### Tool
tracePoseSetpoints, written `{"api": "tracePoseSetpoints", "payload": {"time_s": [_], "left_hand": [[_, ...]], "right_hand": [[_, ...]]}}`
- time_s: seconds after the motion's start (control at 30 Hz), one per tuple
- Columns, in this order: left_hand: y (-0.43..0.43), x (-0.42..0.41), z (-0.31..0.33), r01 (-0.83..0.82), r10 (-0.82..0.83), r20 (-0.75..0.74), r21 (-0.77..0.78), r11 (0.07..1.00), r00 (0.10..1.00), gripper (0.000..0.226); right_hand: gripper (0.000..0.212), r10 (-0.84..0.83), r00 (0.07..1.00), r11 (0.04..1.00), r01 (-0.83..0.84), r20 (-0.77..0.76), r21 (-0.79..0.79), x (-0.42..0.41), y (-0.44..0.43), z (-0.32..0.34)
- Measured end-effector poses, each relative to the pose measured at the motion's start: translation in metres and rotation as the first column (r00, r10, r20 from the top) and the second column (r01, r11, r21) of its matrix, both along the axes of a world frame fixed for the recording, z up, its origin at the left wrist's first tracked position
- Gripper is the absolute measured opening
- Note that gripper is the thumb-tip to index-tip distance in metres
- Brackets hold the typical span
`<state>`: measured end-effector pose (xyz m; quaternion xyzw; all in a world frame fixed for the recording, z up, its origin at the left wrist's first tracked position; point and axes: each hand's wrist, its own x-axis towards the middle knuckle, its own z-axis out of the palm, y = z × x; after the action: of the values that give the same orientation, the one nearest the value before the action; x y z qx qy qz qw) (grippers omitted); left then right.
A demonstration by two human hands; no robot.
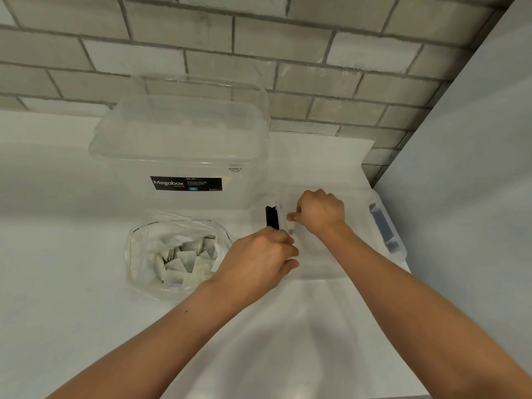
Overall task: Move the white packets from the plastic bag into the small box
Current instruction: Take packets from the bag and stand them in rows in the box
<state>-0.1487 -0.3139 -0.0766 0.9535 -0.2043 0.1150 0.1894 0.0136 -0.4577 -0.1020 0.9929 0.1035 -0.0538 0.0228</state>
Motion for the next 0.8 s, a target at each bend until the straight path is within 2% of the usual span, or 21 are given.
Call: {"api": "tracePoseSetpoints", "payload": {"time_s": [0.13, 0.2, 0.27, 0.33, 0.43, 0.5, 0.53, 0.57, 0.6, 0.63, 0.7, 0.73, 0.77, 0.8], "left_hand": [[0.007, 0.0, 0.008, 0.026, -0.026, -0.121, 0.005, 1.0, 0.992, 0.038], [0.022, -0.004, 0.014, 0.039, -0.047, -0.111, -0.069, 0.997, 0.993, 0.041], [0.046, -0.011, 0.021, -0.004, -0.002, -0.04, -0.16, 0.987, 0.999, 0.036], [0.078, -0.021, 0.026, -0.117, 0.128, 0.027, -0.246, 0.962, 0.991, 0.027], [0.125, -0.038, 0.026, -0.269, 0.296, 0.031, -0.336, 0.903, 0.955, 0.017], [0.15, -0.049, 0.019, -0.287, 0.31, 0.025, -0.311, 0.906, 0.951, 0.013], [0.161, -0.053, 0.014, -0.263, 0.276, 0.015, -0.266, 0.928, 0.961, 0.011], [0.17, -0.056, 0.01, -0.22, 0.224, -0.004, -0.193, 0.956, 0.975, 0.012], [0.177, -0.058, 0.006, -0.163, 0.162, -0.021, -0.101, 0.981, 0.987, 0.014], [0.182, -0.059, 0.001, -0.098, 0.098, -0.039, -0.011, 0.995, 0.994, 0.016], [0.185, -0.058, -0.005, -0.012, 0.024, -0.105, 0.115, 0.993, 0.994, 0.016], [0.185, -0.056, -0.009, 0.001, 0.024, -0.151, 0.158, 0.987, 0.988, 0.016], [0.184, -0.053, -0.012, -0.007, 0.046, -0.195, 0.197, 0.98, 0.98, 0.017], [0.183, -0.049, -0.016, -0.032, 0.088, -0.231, 0.236, 0.971, 0.969, 0.018]], "right_hand": [[0.054, -0.066, 0.997, 0.995, 0.064, 0.025, 0.082, -0.007, -0.005, 0.01], [0.047, -0.114, 0.993, 0.97, 0.104, 0.031, 0.221, -0.016, -0.01, 0.02], [0.037, -0.131, 0.991, 0.909, 0.106, 0.036, 0.403, -0.033, -0.014, 0.033], [0.03, -0.122, 0.99, 0.802, 0.058, 0.068, 0.594, -0.06, -0.008, 0.051], [0.016, -0.101, 0.989, 0.588, -0.026, 0.105, 0.808, -0.116, 0.021, 0.077], [0.005, -0.013, 0.996, 0.447, -0.076, 0.091, 0.891, -0.15, 0.049, 0.085], [0.003, 0.056, 0.994, 0.4, -0.106, 0.091, 0.91, -0.164, 0.064, 0.085], [0.005, 0.133, 0.987, 0.392, -0.138, 0.093, 0.909, -0.174, 0.078, 0.082], [0.007, 0.217, 0.973, 0.429, -0.168, 0.079, 0.887, -0.181, 0.09, 0.077], [0.01, 0.292, 0.956, 0.525, -0.199, 0.045, 0.828, -0.183, 0.101, 0.067], [0.016, 0.369, 0.929, 0.789, -0.298, -0.027, 0.538, -0.18, 0.115, 0.044], [0.019, 0.353, 0.934, 0.877, -0.313, -0.047, 0.365, -0.177, 0.117, 0.033], [0.019, 0.311, 0.949, 0.922, -0.287, -0.057, 0.26, -0.175, 0.117, 0.026], [0.019, 0.265, 0.962, 0.943, -0.246, -0.062, 0.223, -0.173, 0.116, 0.023]]}}
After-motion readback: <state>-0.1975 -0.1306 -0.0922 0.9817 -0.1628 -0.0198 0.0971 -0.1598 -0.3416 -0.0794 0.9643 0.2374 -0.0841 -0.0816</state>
